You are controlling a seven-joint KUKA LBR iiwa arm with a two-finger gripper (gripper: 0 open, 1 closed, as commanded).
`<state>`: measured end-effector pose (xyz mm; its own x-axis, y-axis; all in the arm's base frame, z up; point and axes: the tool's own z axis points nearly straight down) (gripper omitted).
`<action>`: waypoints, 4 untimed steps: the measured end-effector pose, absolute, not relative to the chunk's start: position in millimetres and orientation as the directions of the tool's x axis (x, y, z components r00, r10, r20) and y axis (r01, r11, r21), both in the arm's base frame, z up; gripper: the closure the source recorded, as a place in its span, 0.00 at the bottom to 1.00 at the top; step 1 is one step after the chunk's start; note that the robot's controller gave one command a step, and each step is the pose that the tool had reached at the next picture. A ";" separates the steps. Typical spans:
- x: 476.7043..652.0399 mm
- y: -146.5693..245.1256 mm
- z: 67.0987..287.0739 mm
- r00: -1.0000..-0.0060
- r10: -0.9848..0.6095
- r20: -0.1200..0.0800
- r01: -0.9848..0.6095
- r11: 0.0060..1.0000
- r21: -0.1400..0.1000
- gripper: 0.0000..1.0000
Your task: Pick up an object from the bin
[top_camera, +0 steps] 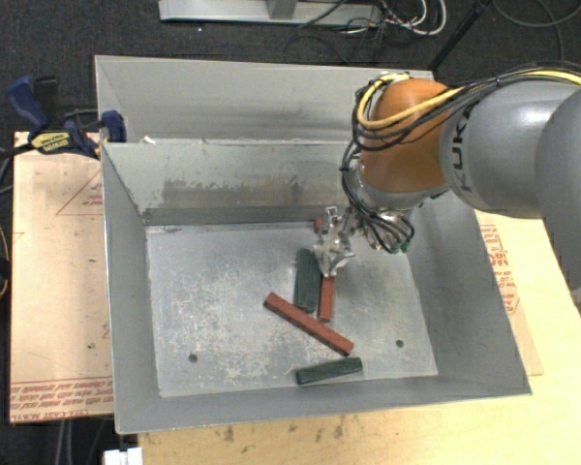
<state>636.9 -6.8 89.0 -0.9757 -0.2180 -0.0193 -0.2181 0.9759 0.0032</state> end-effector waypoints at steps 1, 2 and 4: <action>638.1 -8.8 84.1 -0.975 -0.217 -0.037 -0.217 0.976 -0.004 0.00; 637.6 -8.9 83.8 -0.976 -0.216 -0.034 -0.216 0.976 -0.004 0.00; 609.2 -0.7 84.1 -0.816 -0.578 -0.018 -0.578 0.816 -0.013 1.00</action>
Offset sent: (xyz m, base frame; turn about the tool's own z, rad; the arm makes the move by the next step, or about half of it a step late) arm 0.0000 0.0000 0.0000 0.0000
